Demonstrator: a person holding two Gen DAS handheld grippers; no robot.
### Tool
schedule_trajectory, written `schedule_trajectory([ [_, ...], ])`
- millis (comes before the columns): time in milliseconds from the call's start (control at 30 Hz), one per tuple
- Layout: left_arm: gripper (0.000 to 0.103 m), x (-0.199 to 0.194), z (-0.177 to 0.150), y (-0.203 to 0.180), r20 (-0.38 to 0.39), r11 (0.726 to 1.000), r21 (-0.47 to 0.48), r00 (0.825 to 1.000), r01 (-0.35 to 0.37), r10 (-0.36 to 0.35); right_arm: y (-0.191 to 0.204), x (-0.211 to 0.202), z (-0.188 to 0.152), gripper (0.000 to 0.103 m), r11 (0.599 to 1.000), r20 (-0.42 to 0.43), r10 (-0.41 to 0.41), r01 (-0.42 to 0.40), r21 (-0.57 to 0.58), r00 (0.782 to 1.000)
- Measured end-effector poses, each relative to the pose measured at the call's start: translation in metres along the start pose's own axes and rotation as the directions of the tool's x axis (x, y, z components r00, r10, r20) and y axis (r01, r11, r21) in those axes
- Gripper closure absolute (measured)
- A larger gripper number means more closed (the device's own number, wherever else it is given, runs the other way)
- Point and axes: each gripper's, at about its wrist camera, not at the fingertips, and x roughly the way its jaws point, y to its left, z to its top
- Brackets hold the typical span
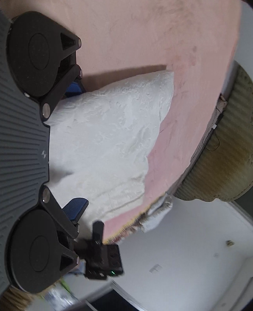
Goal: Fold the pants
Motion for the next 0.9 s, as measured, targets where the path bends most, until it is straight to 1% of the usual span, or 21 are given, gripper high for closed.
schedule_trajectory([
  [67, 0.004, 0.003, 0.005, 0.01, 0.008, 0.996, -0.084, 1.0, 0.031, -0.03, -0.001, 0.008, 0.007, 0.0, 1.0, 0.001, -0.008, 0.008, 0.004, 1.0],
  [100, 0.006, 0.004, 0.007, 0.013, 0.017, 0.991, -0.128, 0.999, 0.033, -0.032, 0.0, 0.011, 0.011, 0.0, 1.0, 0.006, -0.024, 0.024, -0.002, 1.0],
  [133, 0.012, 0.004, 0.008, 0.014, 0.021, 0.988, -0.151, 1.0, 0.021, -0.018, 0.0, 0.013, 0.013, 0.003, 0.999, 0.006, -0.039, 0.039, -0.009, 0.999],
  [167, 0.023, 0.004, 0.009, 0.012, 0.015, 0.989, -0.149, 1.0, -0.015, 0.017, 0.002, 0.014, 0.014, 0.005, 0.998, 0.007, -0.055, 0.055, -0.017, 0.998],
  [200, 0.03, 0.005, 0.009, 0.008, 0.008, 0.99, -0.127, 0.998, -0.059, 0.06, 0.003, 0.013, 0.014, 0.014, 0.997, 0.006, -0.08, 0.08, -0.022, 0.997],
  [233, 0.047, 0.006, 0.008, 0.003, 0.004, 0.988, -0.088, 0.992, -0.123, 0.124, 0.004, 0.012, 0.014, 0.03, 0.993, 0.002, -0.115, 0.115, -0.031, 0.993],
  [267, 0.058, 0.006, 0.007, -0.002, 0.005, 0.984, -0.054, 0.986, -0.167, 0.168, 0.006, 0.011, 0.013, 0.04, 0.986, -0.006, -0.162, 0.162, -0.041, 0.987],
  [300, 0.06, 0.006, 0.006, -0.006, 0.012, 0.982, -0.036, 0.982, -0.187, 0.188, 0.005, 0.008, 0.012, 0.058, 0.981, -0.011, -0.191, 0.19, -0.037, 0.982],
  [367, 0.068, 0.004, 0.004, -0.011, 0.04, 0.978, -0.028, 0.977, -0.207, 0.208, 0.005, 0.002, 0.01, 0.065, 0.983, -0.007, -0.182, 0.181, -0.013, 0.983],
  [400, 0.071, 0.003, 0.003, -0.014, 0.058, 0.975, -0.015, 0.974, -0.221, 0.221, 0.009, 0.001, 0.009, 0.068, 0.981, 0.0, -0.191, 0.191, -0.024, 0.981],
  [433, 0.078, -0.001, 0.002, -0.018, 0.084, 0.971, 0.012, 0.968, -0.238, 0.236, 0.015, 0.0, 0.008, 0.071, 0.978, 0.008, -0.204, 0.204, -0.041, 0.979],
  [467, 0.082, -0.004, 0.0, -0.023, 0.108, 0.968, 0.037, 0.964, -0.246, 0.241, 0.023, -0.001, 0.008, 0.072, 0.975, 0.02, -0.215, 0.216, -0.061, 0.976],
  [533, 0.087, -0.013, -0.001, -0.029, 0.15, 0.968, 0.06, 0.961, -0.244, 0.233, 0.04, -0.003, 0.011, 0.077, 0.97, 0.055, -0.219, 0.223, -0.1, 0.974],
  [600, 0.088, -0.02, 0.002, -0.032, 0.177, 0.967, 0.062, 0.956, -0.247, 0.233, 0.059, -0.005, 0.016, 0.078, 0.965, 0.091, -0.203, 0.215, -0.152, 0.975],
  [667, 0.089, -0.027, 0.008, -0.036, 0.222, 0.955, 0.074, 0.939, -0.286, 0.264, 0.076, -0.003, 0.025, 0.079, 0.958, 0.109, -0.187, 0.205, -0.198, 0.976],
  [733, 0.089, -0.039, 0.016, -0.038, 0.285, 0.937, 0.095, 0.911, -0.335, 0.297, 0.09, 0.007, 0.034, 0.08, 0.949, 0.112, -0.173, 0.196, -0.246, 0.978],
  [767, 0.089, -0.044, 0.022, -0.036, 0.303, 0.933, 0.091, 0.902, -0.347, 0.306, 0.096, 0.013, 0.038, 0.08, 0.944, 0.114, -0.168, 0.193, -0.268, 0.979],
  [833, 0.089, -0.055, 0.039, -0.028, 0.318, 0.929, 0.061, 0.89, -0.364, 0.328, 0.106, 0.028, 0.051, 0.081, 0.936, 0.113, -0.145, 0.173, -0.306, 0.983],
  [900, 0.089, -0.06, 0.056, -0.019, 0.324, 0.92, 0.051, 0.878, -0.388, 0.352, 0.112, 0.046, 0.066, 0.081, 0.929, 0.119, -0.141, 0.173, -0.327, 0.983],
])
